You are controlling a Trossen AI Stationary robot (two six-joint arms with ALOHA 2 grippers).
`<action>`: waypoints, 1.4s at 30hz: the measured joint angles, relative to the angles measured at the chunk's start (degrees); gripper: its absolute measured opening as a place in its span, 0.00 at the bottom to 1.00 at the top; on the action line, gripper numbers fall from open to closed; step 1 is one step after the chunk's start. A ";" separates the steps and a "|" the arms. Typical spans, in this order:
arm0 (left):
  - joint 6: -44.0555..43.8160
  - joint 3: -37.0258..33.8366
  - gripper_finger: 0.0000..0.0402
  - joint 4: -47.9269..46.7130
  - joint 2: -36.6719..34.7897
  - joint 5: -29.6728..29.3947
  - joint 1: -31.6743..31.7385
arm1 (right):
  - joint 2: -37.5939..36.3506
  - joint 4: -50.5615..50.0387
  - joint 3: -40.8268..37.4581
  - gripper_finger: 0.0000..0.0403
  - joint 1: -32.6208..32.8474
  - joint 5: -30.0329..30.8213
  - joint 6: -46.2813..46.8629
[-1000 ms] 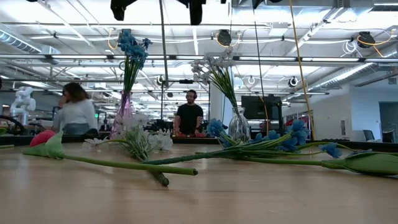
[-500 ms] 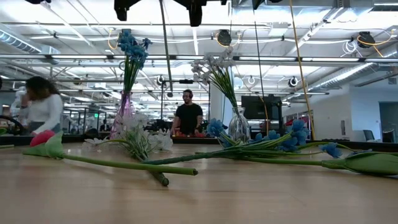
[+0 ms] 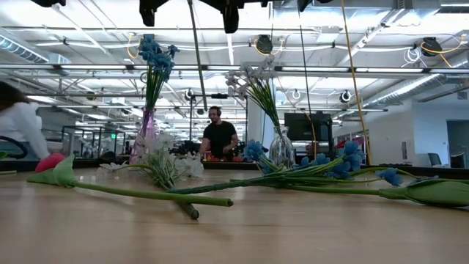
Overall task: Sort flowers into vase by color
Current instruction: Put the right red tulip into the pink vase
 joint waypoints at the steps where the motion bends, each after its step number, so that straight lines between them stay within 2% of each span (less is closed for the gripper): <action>1: 0.00 0.00 0.42 0.00 0.00 0.00 -0.02 | 0.00 0.00 0.00 0.01 0.00 0.02 0.00; 12: 0.00 0.00 0.03 -0.43 0.00 0.14 -0.03 | 0.00 -0.40 0.00 0.02 0.00 0.85 0.08; 16: 0.36 -0.04 0.04 -1.25 0.07 -0.30 0.06 | -0.05 -3.12 0.00 0.08 0.02 5.59 1.94; 22: 0.48 -0.07 0.04 -3.84 -1.34 -1.28 0.10 | -1.13 -7.52 0.00 0.22 -0.69 7.01 4.47; 29: 2.02 0.02 0.04 -9.54 -9.54 -1.64 1.71 | -7.50 -23.60 -0.02 0.36 -2.62 8.17 6.10; 35: 4.76 0.04 0.04 -19.30 -18.62 -7.67 2.96 | -12.87 -42.58 -0.02 0.36 -3.28 8.10 11.67; 42: 11.71 0.02 0.04 -26.02 -26.55 -18.07 3.04 | -14.55 -61.91 -0.13 0.29 -0.12 17.61 19.19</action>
